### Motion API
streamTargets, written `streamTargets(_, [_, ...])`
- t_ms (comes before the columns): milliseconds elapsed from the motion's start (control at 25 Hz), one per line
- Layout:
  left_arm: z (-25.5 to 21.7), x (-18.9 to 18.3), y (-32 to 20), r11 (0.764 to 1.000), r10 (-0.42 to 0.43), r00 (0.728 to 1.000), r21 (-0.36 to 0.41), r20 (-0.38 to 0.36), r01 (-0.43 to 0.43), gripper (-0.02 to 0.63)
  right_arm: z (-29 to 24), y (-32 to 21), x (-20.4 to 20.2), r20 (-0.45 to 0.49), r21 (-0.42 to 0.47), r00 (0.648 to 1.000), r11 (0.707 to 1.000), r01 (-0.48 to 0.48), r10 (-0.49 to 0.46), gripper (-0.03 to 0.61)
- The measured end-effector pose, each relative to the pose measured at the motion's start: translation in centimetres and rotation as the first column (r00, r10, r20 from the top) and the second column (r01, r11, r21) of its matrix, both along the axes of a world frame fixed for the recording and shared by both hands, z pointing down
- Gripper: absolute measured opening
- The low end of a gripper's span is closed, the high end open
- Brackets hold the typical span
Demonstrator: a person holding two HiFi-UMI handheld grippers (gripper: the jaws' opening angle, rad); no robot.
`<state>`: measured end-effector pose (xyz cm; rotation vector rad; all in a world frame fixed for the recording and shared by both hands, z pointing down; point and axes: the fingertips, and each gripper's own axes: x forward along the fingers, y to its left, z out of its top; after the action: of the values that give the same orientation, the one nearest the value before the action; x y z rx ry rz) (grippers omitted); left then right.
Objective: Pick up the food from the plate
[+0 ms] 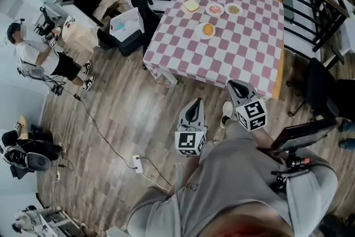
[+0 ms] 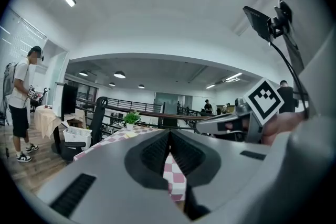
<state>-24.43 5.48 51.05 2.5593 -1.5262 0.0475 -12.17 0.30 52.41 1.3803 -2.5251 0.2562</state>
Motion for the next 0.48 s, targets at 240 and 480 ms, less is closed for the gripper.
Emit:
streamTargets(240, [-0.1, -1.3, -8.7, 0.997, -0.074, 0.996, -0.023, 0.050, 0.075, 0.011, -0.6, -8.5, 0.7, 0.029, 0.002, 0.999, 1.000, 0.026, -0.026, 0.017])
streamTargets(480, [0.0, 0.6, -18.0, 0.994, -0.101, 0.993, -0.042, 0.062, 0.104, 0.010, 0.1, -17.0, 5.2, 0.037, -0.003, 0.999, 1.000, -0.014, 0.014, 0.017])
